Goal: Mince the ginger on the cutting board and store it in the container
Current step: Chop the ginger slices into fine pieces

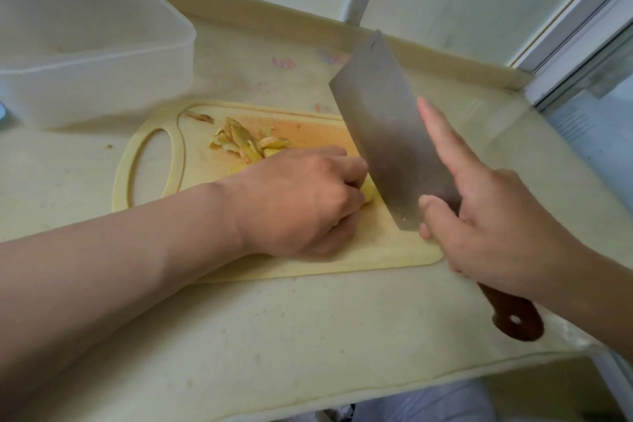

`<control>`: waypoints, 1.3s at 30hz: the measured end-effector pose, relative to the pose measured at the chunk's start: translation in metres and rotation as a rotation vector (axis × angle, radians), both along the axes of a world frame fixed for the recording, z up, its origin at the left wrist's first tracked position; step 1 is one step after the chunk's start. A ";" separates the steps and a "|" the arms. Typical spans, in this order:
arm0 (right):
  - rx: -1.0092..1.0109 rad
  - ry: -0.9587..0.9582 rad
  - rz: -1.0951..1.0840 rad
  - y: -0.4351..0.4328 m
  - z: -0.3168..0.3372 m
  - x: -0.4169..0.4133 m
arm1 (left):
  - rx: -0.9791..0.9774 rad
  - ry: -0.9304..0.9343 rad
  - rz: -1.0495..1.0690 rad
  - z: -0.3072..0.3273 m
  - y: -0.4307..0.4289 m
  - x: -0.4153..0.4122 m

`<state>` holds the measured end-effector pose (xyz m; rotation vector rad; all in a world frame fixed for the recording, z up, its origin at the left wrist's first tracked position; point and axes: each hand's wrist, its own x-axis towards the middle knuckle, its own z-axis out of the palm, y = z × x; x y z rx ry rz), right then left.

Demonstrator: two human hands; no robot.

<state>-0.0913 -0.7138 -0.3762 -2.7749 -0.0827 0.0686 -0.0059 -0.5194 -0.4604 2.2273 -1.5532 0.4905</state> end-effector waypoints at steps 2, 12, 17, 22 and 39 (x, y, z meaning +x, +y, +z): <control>-0.019 0.038 0.018 -0.004 0.005 -0.002 | -0.004 -0.007 -0.008 0.000 0.000 0.001; 0.000 0.072 0.093 0.014 0.005 0.044 | -0.010 -0.042 -0.049 0.001 0.000 0.001; 0.027 -0.033 0.021 0.000 -0.004 0.007 | -0.011 -0.061 0.015 0.002 0.002 -0.001; -0.066 0.055 0.066 0.000 0.006 0.007 | -0.015 -0.048 0.011 0.001 0.002 0.000; -0.069 0.080 0.090 -0.003 0.007 0.002 | -0.039 -0.080 -0.006 -0.001 0.002 0.001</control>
